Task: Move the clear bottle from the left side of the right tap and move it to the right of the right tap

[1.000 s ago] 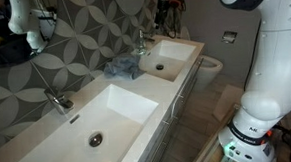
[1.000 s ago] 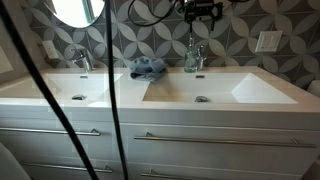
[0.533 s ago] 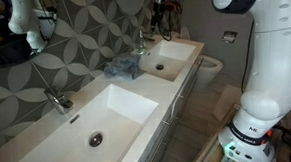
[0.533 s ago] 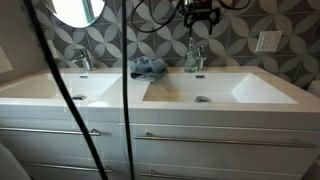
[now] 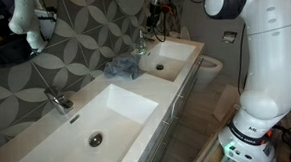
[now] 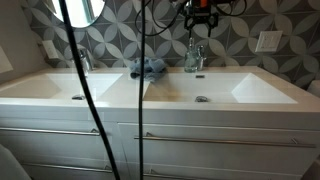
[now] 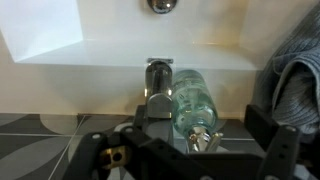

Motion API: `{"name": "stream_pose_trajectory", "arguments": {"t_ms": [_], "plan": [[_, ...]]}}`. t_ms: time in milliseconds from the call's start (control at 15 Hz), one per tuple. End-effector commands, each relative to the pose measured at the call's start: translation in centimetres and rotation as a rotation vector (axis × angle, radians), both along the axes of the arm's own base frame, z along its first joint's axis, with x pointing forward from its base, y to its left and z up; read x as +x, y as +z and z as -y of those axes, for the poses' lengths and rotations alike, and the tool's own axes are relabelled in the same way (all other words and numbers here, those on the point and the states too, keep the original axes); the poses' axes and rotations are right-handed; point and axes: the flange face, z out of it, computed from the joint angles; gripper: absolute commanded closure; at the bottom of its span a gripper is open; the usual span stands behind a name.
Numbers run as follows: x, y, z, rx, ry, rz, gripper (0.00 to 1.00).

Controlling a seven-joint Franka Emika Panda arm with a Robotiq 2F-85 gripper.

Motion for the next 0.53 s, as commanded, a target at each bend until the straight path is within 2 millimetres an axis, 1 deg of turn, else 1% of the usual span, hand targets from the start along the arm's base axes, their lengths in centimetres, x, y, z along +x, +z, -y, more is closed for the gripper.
{"name": "stream_pose_trajectory", "arguments": {"t_ms": [0,267,467], "plan": [[1.3,0.9,-1.7,0.074,-0.083,-0.019,0.0],[3.2,1.2,-3.6,0.077,-0.236,0.008,0.0],[4.4,0.4,-4.7,0.093,-0.322,0.016,0.0]]}}
